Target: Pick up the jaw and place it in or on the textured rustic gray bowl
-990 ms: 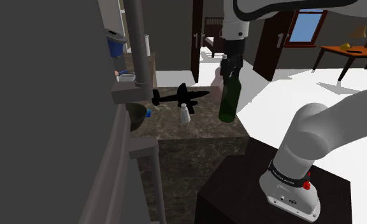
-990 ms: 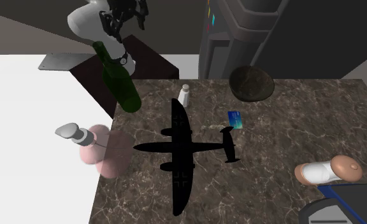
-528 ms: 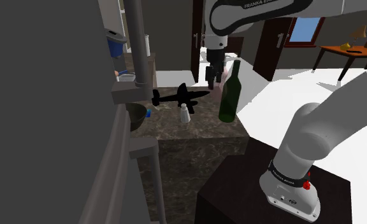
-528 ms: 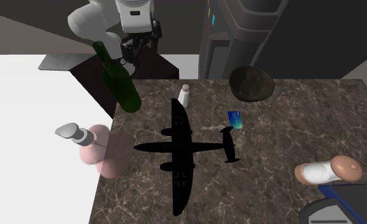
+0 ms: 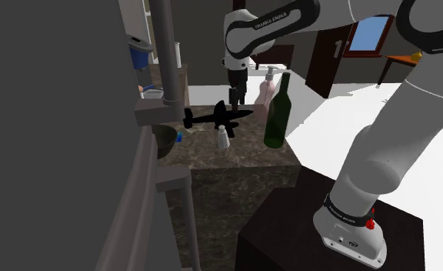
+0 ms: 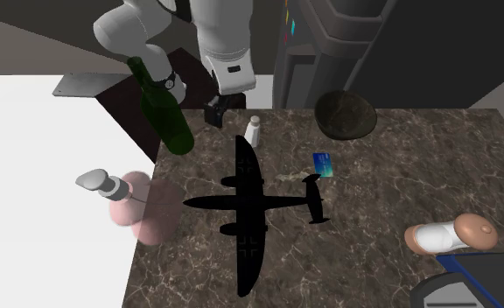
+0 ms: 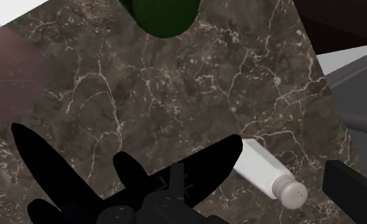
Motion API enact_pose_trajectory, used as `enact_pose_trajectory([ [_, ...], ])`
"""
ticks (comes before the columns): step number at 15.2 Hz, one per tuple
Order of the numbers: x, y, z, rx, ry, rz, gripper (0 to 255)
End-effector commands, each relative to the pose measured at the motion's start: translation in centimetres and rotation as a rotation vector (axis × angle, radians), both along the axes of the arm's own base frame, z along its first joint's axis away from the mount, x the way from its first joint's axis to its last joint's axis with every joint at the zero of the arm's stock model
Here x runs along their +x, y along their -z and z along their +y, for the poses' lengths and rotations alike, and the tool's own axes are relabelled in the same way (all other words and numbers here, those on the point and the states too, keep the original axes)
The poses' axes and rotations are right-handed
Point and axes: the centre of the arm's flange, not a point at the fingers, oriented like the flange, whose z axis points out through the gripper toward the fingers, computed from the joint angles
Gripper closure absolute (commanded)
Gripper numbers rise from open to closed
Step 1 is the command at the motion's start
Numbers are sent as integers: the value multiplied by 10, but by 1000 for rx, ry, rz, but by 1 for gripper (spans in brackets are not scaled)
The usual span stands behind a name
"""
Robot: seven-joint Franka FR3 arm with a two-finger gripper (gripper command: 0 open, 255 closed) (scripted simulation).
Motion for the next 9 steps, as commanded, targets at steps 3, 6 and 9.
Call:
enact_pose_trajectory([
  [3,47,24,11,1,-83,-5,0],
  [6,81,42,19,1,-143,-8,0],
  [9,114,60,29,2,-204,-11,0],
])
